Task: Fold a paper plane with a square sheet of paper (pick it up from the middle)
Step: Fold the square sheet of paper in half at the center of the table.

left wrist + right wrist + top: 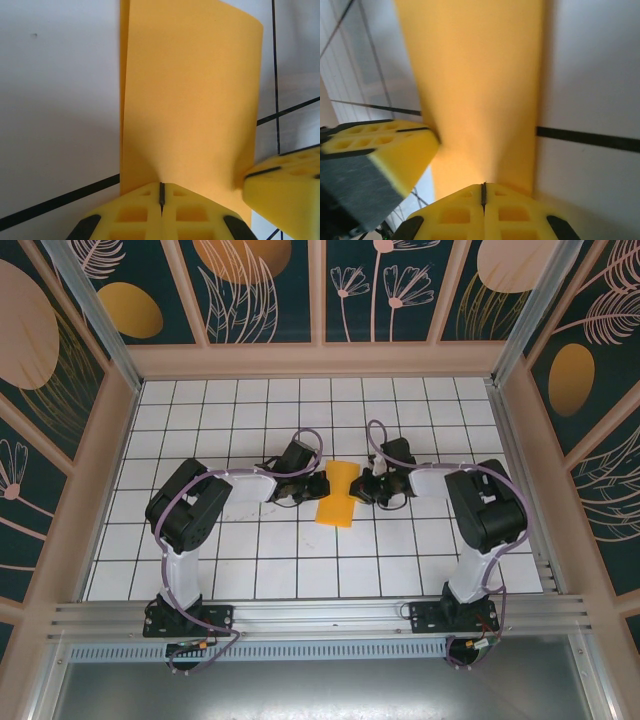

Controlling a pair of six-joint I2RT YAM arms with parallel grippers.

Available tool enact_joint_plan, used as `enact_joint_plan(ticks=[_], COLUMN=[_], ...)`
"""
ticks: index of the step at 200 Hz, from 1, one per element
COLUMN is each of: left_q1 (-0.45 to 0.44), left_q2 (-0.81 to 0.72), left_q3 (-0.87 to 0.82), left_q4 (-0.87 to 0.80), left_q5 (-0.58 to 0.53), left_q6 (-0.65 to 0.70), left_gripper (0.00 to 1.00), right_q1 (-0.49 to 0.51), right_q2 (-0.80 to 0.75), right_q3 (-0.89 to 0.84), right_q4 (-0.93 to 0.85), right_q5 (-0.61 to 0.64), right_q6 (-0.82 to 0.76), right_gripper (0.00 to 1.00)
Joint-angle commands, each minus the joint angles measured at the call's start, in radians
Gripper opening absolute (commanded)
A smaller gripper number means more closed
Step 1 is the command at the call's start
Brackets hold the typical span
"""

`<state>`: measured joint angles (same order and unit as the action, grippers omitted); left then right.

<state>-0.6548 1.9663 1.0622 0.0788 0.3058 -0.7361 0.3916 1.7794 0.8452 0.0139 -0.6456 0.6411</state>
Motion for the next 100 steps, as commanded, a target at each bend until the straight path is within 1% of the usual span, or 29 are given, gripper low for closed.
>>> enact_joint_plan(ticks=[1, 60, 86, 100], left_q1=[0.002, 0.003, 0.002, 0.003], left_q2=[0.029, 0.033, 0.036, 0.038], left_q3=[-0.042, -0.035, -0.033, -0.031], left_q4=[-0.115, -0.117, -0.117, -0.117], left_q5=[-0.057, -0.055, -0.054, -0.053], left_q6=[0.020, 0.023, 0.021, 0.021], left_gripper=[0.00, 0.00, 0.00, 0.00], right_q1=[0.022, 0.078, 0.087, 0.086], right_q2=[-0.079, -0.085, -0.060, -0.051], right_q3=[-0.025, -0.144, -0.182, -0.184], right_q4=[0.003, 0.103, 0.132, 0.114], right_q5=[-0.018, -0.013, 0.000, 0.028], right_q6=[-0.003, 0.063, 0.075, 0.070], right_gripper=[0.00, 0.00, 0.00, 0.00])
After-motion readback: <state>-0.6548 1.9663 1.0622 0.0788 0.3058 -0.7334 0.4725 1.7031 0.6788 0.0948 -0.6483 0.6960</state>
